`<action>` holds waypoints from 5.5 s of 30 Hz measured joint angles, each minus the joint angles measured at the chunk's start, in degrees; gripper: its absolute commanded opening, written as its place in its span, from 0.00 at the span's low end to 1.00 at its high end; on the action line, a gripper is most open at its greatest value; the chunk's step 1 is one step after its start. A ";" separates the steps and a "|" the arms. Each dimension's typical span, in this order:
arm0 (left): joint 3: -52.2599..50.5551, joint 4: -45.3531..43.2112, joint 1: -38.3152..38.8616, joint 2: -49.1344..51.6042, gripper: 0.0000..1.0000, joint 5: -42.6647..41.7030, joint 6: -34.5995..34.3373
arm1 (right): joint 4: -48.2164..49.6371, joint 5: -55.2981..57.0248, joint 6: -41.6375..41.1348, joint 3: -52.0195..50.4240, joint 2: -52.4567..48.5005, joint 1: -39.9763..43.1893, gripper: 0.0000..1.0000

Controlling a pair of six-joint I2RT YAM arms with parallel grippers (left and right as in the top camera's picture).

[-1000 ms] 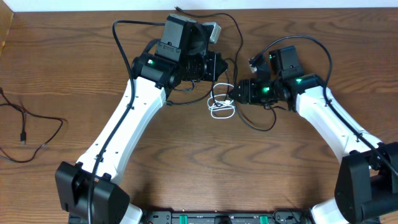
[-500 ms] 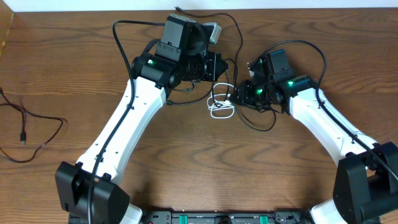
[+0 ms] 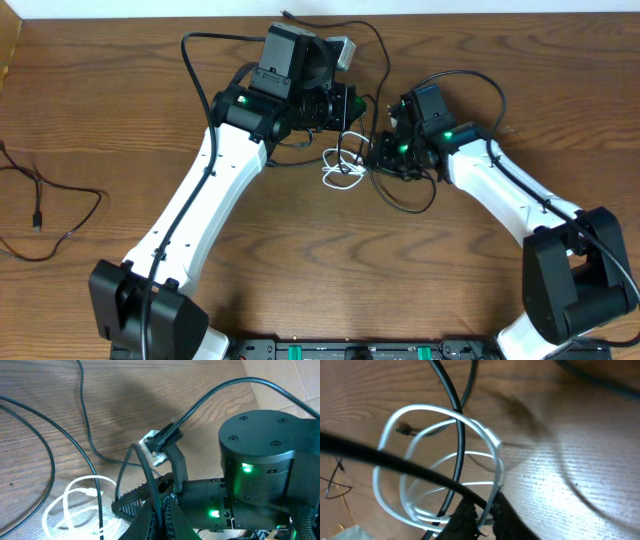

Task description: Untangle cables

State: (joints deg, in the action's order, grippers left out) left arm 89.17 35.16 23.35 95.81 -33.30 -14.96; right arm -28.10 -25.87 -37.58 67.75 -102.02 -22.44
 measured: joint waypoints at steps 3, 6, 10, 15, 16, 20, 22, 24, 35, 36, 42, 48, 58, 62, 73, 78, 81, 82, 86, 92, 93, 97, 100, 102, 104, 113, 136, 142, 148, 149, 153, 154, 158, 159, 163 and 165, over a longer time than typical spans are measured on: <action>0.00 0.17 0.00 0.00 0.08 0.76 0.00 | 0.09 0.02 -0.28 0.00 0.00 0.09 0.01; 0.00 0.46 0.00 0.00 0.08 1.84 0.00 | 0.04 -0.11 -0.13 0.00 0.00 0.35 0.01; 0.00 1.40 0.00 0.00 0.08 5.46 0.00 | -0.22 -1.07 1.20 0.00 0.00 1.81 0.01; 0.00 4.00 0.00 0.02 0.08 14.56 -0.50 | -1.49 -2.08 4.22 0.00 1.22 4.74 0.01; 0.00 4.50 0.00 0.04 0.08 16.74 -0.96 | -1.64 -2.60 5.16 0.00 2.05 5.57 0.01; 0.00 6.23 0.00 0.46 0.08 24.94 -2.43 | -3.39 -3.58 8.00 0.00 7.34 8.87 0.01; 0.00 7.26 0.00 1.05 0.08 28.81 -3.06 | -4.46 -3.93 9.25 0.00 10.60 10.75 0.01; 0.00 8.00 0.00 1.68 0.08 30.95 -3.39 | -5.18 -4.15 10.23 0.00 13.27 12.55 0.01; 0.00 10.60 0.00 7.19 0.08 35.43 -6.21 | -5.86 -6.88 13.55 0.00 27.04 22.69 0.01; 0.00 10.78 0.00 7.50 0.08 35.45 -6.23 | -5.70 -7.26 13.70 0.00 27.98 23.45 0.01; 0.00 10.93 0.00 9.35 0.08 35.98 -6.23 | -4.02 -12.24 14.14 0.00 33.97 30.56 0.01; 0.00 10.91 0.00 10.73 0.08 35.74 -6.88 | -5.60 -15.87 14.16 0.00 37.27 35.06 0.06; 0.00 7.04 0.00 10.71 0.08 25.92 -7.30 | -9.33 -16.13 14.60 0.00 29.20 24.46 0.42; -0.02 4.17 0.00 10.54 0.08 19.30 -4.52 | -8.59 -15.13 14.60 0.00 24.98 19.76 0.43; -0.22 -4.24 0.00 -3.04 0.08 10.21 -1.22 | -8.46 -10.10 14.60 0.00 17.03 14.97 0.47; -0.22 -5.68 0.00 -7.19 0.07 8.22 -1.31 | -7.13 -9.51 14.58 0.00 14.05 13.35 0.47; -0.22 -5.88 0.00 -7.63 0.08 7.78 -1.51 | -6.10 -9.22 14.58 0.00 13.51 11.87 0.50; -0.22 -5.88 0.00 -7.63 0.08 7.72 -1.53 | -5.86 -9.22 14.58 0.00 13.51 11.52 0.52; -0.22 -7.65 0.00 -7.63 0.08 7.23 -2.86 | -4.90 -8.81 14.58 0.00 13.51 9.38 0.56; -0.22 -12.07 0.00 -7.63 0.08 2.99 -5.05 | -4.61 -7.06 14.60 0.00 12.22 6.73 0.55; -0.22 -12.26 0.00 -7.63 0.08 2.49 -5.57 | -4.61 -6.78 14.60 0.00 11.61 6.54 0.55; -0.22 -12.66 0.00 -7.63 0.08 0.68 -7.54 | -3.85 -5.51 14.58 0.00 8.15 6.45 0.54; -0.22 -13.16 0.00 -7.63 0.08 -1.05 -8.70 | -2.32 -5.07 14.60 0.00 5.57 6.45 0.53; -0.22 -13.60 0.00 -7.63 0.08 -2.03 -9.29 | -1.36 -4.98 14.56 0.00 3.82 6.43 0.52; -0.22 -13.75 0.00 -7.63 0.08 -2.86 -9.70 | -0.57 -4.83 14.58 0.00 1.88 6.36 0.49; -0.22 -8.20 0.00 -7.63 0.08 1.53 -9.64 | 0.48 -3.80 14.19 0.00 -2.78 7.67 0.01; -0.26 8.44 -8.70 -5.46 0.08 37.11 -8.57 | -10.08 -1.53 18.29 0.00 28.83 33.86 0.01; -0.26 9.92 -11.02 -5.05 0.08 37.66 -8.55 | -9.88 -2.97 18.60 0.00 31.32 36.11 0.01; -0.26 10.49 -11.26 -4.17 0.08 37.79 -8.57 | -6.25 -9.40 18.95 0.00 31.39 36.13 0.01; -0.26 10.71 -11.26 -3.87 0.08 37.79 -8.55 | -5.14 -10.95 19.06 0.00 31.39 36.13 0.01; -0.26 11.02 -11.28 -2.01 0.08 37.79 -8.55 | -1.66 -16.48 19.15 0.13 31.39 36.13 0.01; -0.26 11.04 -11.28 -1.40 0.07 37.79 -8.55 | -1.75 -17.31 19.15 0.39 31.39 36.13 0.01; -0.26 11.08 -11.28 1.16 0.08 37.79 -8.55 | -2.86 -19.12 19.10 4.24 31.19 36.20 0.01; -0.26 11.08 -11.28 1.75 0.08 37.79 -8.55 | -3.39 -19.41 19.04 5.77 31.19 36.30 0.01; -0.26 11.06 -11.28 3.91 0.08 37.79 -8.57 | -6.21 -20.37 18.99 13.11 31.23 37.97 0.01; -0.26 10.97 -11.28 4.68 0.08 37.77 -8.57 | -7.54 -20.70 18.97 16.35 31.34 38.95 0.01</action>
State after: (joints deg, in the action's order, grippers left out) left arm 88.90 46.13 12.08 100.49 4.47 -23.53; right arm -35.64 -46.57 -18.61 84.09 -70.67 16.51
